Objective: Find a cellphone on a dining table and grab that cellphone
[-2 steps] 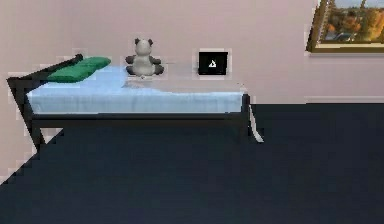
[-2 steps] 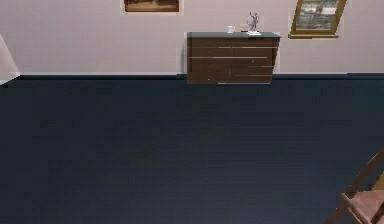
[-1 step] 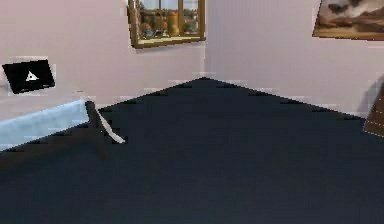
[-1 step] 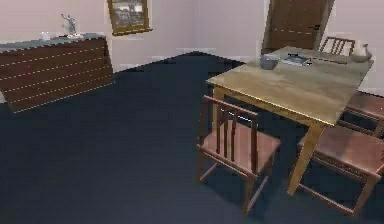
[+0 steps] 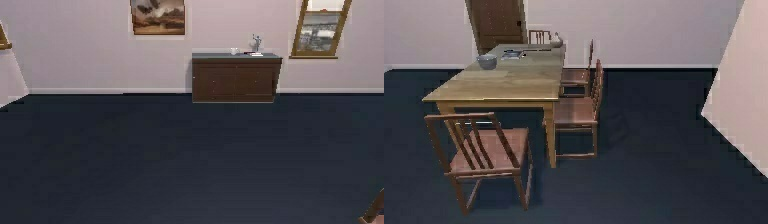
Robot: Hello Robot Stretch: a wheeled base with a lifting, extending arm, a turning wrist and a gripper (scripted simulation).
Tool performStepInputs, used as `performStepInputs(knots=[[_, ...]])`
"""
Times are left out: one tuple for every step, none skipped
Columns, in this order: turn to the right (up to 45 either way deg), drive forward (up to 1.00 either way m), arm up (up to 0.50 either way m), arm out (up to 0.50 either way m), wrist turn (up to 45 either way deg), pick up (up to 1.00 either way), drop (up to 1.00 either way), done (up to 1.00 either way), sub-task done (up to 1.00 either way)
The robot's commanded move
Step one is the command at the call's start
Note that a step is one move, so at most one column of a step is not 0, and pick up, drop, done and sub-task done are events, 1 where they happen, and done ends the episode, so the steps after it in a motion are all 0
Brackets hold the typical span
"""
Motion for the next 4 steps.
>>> performStepInputs(knots=[[15.0,0.00,0.00,0.00,0.0,0.00,0.00,0.00,0.00],[0.0,1.00,0.00,0.00,0.0,0.00,0.00,0.00,0.00],[15.0,0.00,0.00,0.00,0.0,0.00,0.00,0.00,0.00],[0.0,0.10,0.00,0.00,0.0,0.00,0.00,0.00,0.00]])
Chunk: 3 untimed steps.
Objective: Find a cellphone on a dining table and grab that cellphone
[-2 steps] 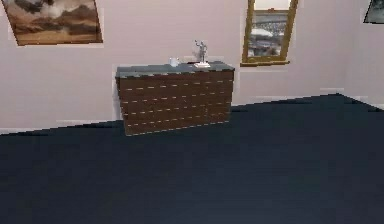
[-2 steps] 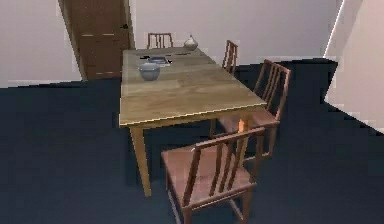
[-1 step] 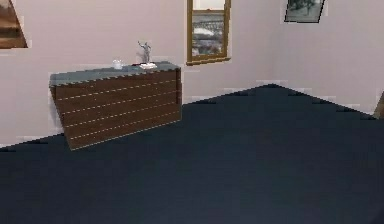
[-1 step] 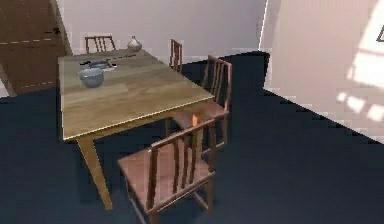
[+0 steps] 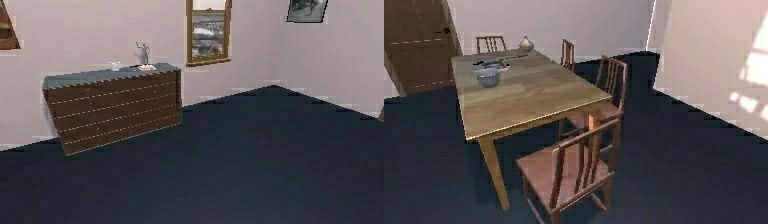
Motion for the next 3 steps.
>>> performStepInputs(knots=[[27.0,0.00,0.00,0.00,0.0,0.00,0.00,0.00,0.00],[0.0,0.95,0.00,0.00,0.0,0.00,0.00,0.00,0.00],[30.0,0.00,0.00,0.00,0.0,0.00,0.00,0.00,0.00]])
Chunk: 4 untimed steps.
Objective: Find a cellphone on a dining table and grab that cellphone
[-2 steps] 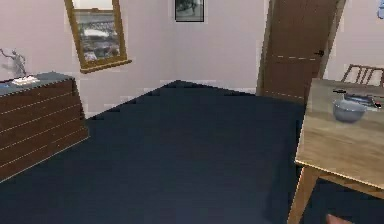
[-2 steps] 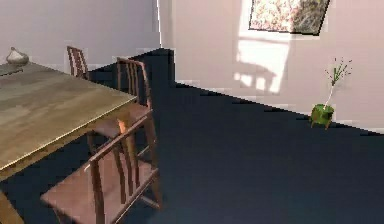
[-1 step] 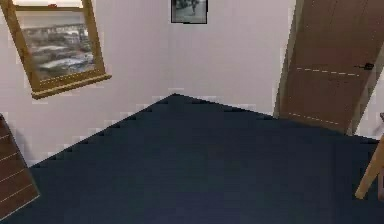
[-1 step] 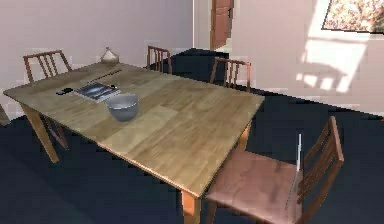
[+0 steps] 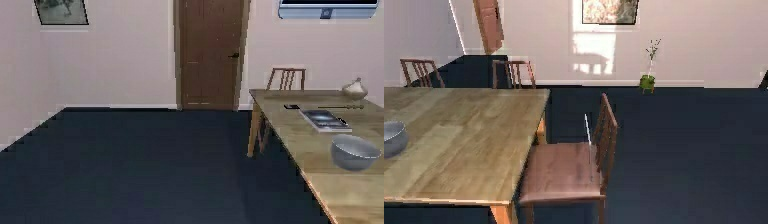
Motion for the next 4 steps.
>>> performStepInputs(knots=[[0.0,0.90,0.00,0.00,0.0,0.00,0.00,0.00,0.00],[-33.0,0.00,0.00,0.00,0.0,0.00,0.00,0.00,0.00],[-3.0,0.00,0.00,0.00,0.0,0.00,0.00,0.00,0.00],[45.0,0.00,0.00,0.00,0.0,0.00,0.00,0.00,0.00]])
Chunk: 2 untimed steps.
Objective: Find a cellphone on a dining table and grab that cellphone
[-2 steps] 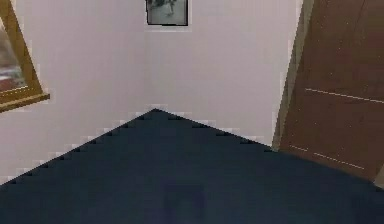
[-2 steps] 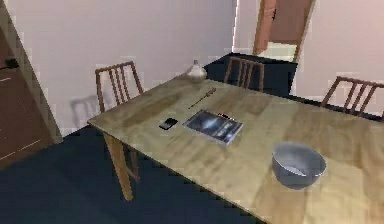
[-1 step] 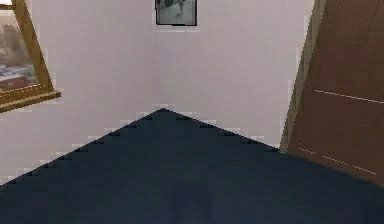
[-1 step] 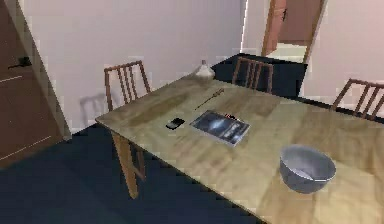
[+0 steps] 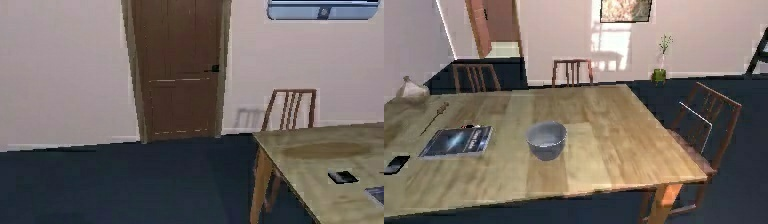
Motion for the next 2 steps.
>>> performStepInputs(knots=[[45.0,0.00,0.00,0.00,0.0,0.00,0.00,0.00,0.00],[24.0,0.00,0.00,0.00,0.0,0.00,0.00,0.00,0.00]])
